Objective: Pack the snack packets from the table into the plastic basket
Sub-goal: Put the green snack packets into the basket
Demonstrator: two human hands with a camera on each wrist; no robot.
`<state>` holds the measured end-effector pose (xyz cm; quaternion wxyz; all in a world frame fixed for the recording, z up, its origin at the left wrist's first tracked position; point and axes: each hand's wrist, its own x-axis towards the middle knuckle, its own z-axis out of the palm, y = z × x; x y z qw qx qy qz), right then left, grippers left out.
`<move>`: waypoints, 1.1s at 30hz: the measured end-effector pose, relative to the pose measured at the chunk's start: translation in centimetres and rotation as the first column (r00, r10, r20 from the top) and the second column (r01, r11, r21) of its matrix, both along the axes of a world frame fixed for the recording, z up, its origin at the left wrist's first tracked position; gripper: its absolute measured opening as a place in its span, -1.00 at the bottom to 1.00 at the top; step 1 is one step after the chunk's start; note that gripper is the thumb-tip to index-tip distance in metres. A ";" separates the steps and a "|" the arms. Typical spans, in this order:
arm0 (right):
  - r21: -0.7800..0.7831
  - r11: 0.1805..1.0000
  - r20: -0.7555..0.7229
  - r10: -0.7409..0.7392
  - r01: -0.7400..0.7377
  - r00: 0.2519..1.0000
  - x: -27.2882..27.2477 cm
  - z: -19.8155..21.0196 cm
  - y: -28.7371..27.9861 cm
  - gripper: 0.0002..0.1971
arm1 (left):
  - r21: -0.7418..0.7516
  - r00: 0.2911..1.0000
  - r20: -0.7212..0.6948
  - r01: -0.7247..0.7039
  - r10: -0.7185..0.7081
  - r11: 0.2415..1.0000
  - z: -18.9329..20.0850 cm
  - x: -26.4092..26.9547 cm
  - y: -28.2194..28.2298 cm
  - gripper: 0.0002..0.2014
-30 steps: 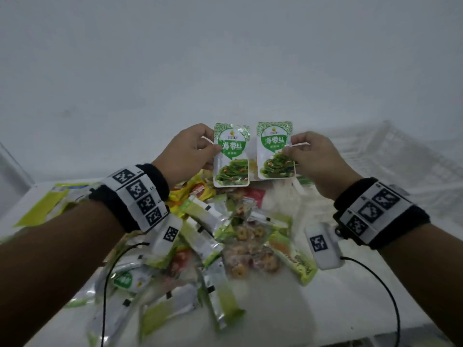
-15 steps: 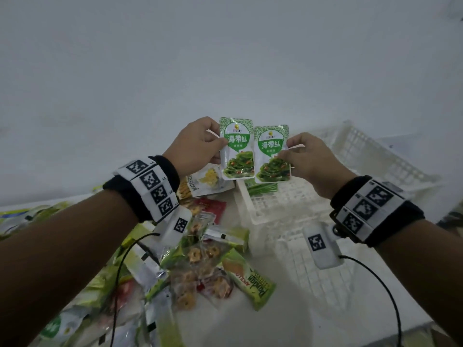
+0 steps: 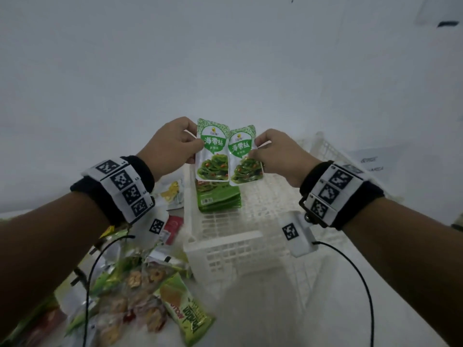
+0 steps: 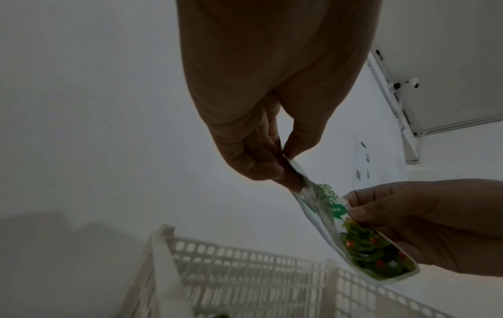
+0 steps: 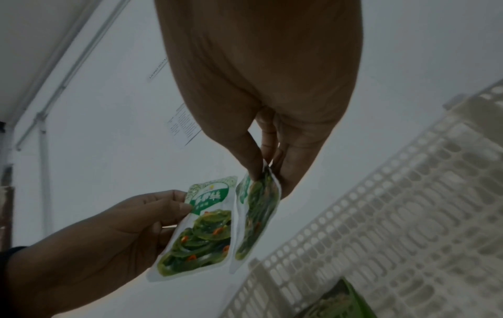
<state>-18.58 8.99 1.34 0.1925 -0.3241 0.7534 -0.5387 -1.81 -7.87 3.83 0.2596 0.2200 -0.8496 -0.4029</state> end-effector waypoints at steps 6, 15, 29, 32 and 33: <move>0.096 0.993 -0.039 0.070 -0.066 0.997 -4.1 0.3 -0.4 -0.86 | 0.042 0.994 0.002 -0.107 0.107 0.993 0.2 -1.6 1.4 -0.84; 0.212 0.968 -0.061 0.153 -0.137 0.986 -6.6 0.1 -2.8 -0.88 | 0.030 0.991 0.038 -0.129 0.127 0.991 -0.1 -2.2 0.1 -0.90; 0.590 0.780 -0.014 0.266 -0.207 0.964 -11.0 -6.8 -5.3 -0.58 | 0.058 0.995 0.094 -0.049 0.043 0.997 -2.4 -4.5 -2.4 -0.85; 0.617 0.754 0.018 0.273 -0.225 0.962 -11.1 -7.8 -6.0 -0.79 | 0.076 0.994 0.093 -0.059 0.052 0.995 -2.7 -4.6 -2.6 -0.87; 0.624 0.744 0.026 0.284 -0.238 0.958 -11.1 -8.0 -6.1 -0.83 | 0.081 0.994 0.090 -0.062 0.055 0.995 -2.8 -4.6 -2.7 -0.88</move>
